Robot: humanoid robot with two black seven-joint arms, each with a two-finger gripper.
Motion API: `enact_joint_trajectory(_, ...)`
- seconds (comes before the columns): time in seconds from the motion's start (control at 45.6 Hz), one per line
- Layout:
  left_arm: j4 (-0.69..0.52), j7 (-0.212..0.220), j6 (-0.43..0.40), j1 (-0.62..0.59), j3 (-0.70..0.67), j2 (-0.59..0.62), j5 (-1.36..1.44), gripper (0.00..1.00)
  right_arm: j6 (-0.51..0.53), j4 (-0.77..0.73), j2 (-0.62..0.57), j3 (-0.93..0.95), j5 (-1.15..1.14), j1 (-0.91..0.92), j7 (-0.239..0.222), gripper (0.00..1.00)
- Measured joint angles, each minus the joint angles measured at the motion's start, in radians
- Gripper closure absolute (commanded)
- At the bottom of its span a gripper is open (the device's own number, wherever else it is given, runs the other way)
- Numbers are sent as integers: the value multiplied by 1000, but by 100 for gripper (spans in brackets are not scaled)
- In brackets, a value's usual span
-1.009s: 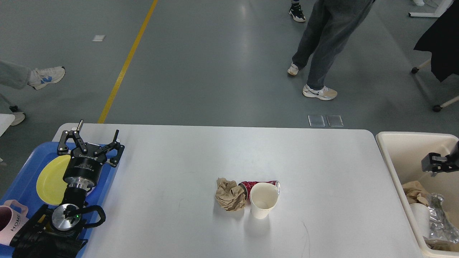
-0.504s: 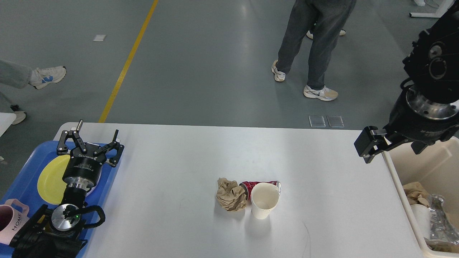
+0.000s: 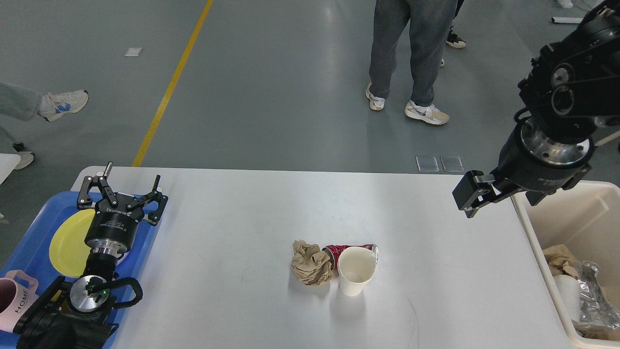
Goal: Tidy desktop
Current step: 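Raise the right gripper out of the bin toward the white paper cup, then grasp the white paper cup with the right gripper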
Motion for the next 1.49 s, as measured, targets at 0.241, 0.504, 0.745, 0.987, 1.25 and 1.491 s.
enact_joint_trajectory(0.241,-1,0,0,0,1,0,0,4,-50,-122,19,218,2,-249,-8,2)
enact_joint_trajectory(0.504,-2,0,0,0,1,0,0,4,-135,-348,161,304,4,-546,-11,2)
enact_joint_trajectory(0.745,-2,0,0,1,1,0,0,4,-194,-477,223,345,5,-720,-13,3)
enact_joint_trajectory(0.987,-2,0,0,2,1,0,0,4,-270,-548,269,338,3,-837,-13,11)
enact_joint_trajectory(1.25,-2,0,0,2,1,0,0,4,-306,-558,278,336,-3,-865,-13,44)
enact_joint_trajectory(1.491,-2,0,0,2,1,0,0,4,-311,-581,279,335,4,-899,-13,75)
